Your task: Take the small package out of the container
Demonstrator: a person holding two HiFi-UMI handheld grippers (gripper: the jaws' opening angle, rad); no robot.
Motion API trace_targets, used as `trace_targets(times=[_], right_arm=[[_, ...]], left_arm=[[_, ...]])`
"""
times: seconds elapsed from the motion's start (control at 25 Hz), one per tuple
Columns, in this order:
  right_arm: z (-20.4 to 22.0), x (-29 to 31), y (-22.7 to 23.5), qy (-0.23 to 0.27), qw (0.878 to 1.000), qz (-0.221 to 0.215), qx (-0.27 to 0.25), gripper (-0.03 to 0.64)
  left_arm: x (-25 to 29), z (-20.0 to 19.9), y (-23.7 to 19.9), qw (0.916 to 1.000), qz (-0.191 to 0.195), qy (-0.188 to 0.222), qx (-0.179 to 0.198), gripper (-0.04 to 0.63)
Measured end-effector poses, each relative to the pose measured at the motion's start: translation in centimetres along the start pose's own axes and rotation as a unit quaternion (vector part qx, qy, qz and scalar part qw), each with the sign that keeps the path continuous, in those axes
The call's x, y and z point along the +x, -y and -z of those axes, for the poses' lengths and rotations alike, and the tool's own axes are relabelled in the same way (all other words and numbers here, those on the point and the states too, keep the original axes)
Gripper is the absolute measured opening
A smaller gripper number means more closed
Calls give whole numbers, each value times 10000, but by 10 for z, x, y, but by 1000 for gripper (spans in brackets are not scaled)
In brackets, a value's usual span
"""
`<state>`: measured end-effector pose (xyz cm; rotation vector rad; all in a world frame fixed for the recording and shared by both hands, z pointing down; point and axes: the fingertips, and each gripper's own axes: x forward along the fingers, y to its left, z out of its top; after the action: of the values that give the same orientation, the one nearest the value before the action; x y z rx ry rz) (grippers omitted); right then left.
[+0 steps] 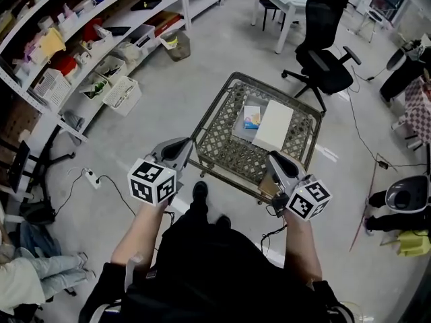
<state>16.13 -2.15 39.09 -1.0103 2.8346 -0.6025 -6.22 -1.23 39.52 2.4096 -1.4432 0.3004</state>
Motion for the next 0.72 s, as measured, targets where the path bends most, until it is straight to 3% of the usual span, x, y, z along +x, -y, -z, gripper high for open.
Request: trace_targets(times=[0.4,0.72], right_arm=[[-19,93,41,-200,9987,450,-143,67],[-12,151,61,-551,9939,950,-136,67]], left_arm=[[66,-29,-86,9993,337,168,-28,-2],[113,-35,-142,9965,830,7,-98,-2]])
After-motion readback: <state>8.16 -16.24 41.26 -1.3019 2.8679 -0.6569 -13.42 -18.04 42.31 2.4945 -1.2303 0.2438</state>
